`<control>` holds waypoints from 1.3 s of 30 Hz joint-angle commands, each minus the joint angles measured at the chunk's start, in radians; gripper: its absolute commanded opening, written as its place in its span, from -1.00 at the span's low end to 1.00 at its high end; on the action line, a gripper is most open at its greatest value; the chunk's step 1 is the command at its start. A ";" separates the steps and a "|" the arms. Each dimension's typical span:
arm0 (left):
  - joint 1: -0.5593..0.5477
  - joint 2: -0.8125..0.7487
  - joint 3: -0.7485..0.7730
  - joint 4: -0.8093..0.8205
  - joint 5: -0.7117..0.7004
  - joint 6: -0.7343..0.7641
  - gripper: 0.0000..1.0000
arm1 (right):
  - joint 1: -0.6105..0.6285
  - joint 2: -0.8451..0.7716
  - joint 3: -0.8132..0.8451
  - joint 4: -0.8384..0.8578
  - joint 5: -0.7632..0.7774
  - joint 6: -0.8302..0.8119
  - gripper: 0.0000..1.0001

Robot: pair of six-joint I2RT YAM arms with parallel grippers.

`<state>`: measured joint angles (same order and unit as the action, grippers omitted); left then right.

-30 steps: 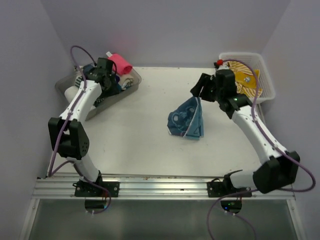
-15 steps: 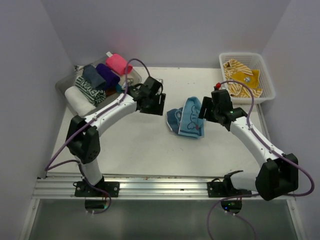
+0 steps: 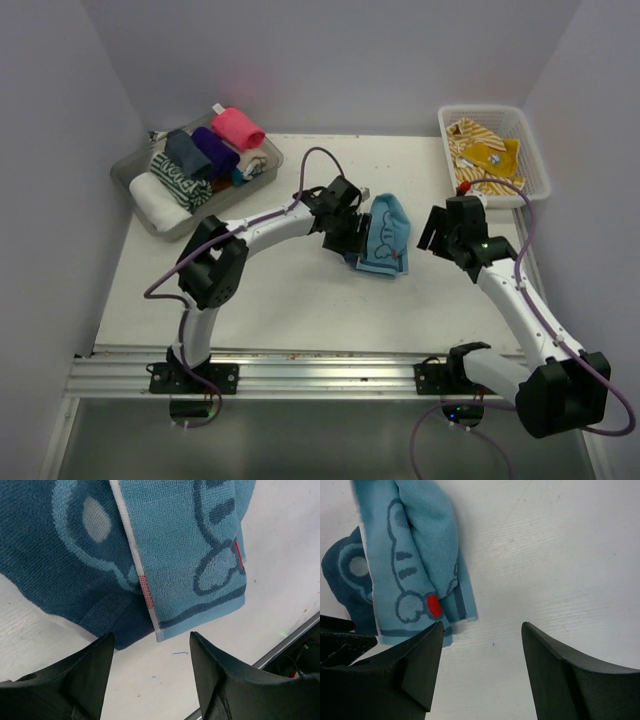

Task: Roll the towels
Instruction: Move the towel to the center of the board, then flatten the towel

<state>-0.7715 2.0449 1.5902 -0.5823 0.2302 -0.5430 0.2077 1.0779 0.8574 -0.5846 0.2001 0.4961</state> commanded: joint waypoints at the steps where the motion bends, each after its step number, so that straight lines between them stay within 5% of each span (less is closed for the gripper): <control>1: 0.001 0.027 0.043 0.070 0.055 -0.034 0.31 | -0.005 -0.007 0.005 -0.026 0.015 -0.007 0.35; 10: -0.009 0.097 0.086 0.070 0.086 -0.037 0.11 | -0.004 -0.015 -0.009 -0.026 0.019 -0.007 0.35; 18: -0.022 0.038 0.112 0.069 0.132 -0.026 -1.00 | -0.005 0.016 -0.023 0.002 -0.007 0.002 0.35; 27: -0.005 -0.216 0.064 -0.042 0.055 0.029 -1.00 | -0.004 0.062 -0.015 0.038 -0.042 -0.005 0.35; 32: 0.095 -0.373 -0.085 -0.053 0.046 0.035 -1.00 | 0.012 0.161 -0.001 0.086 -0.128 -0.016 0.35; 39: 0.231 -0.440 -0.107 -0.108 -0.006 0.069 -1.00 | 0.055 0.313 0.035 0.146 -0.133 -0.031 0.32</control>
<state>-0.5701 1.6199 1.4895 -0.6373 0.2588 -0.5198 0.2512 1.3651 0.8448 -0.4957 0.0853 0.4858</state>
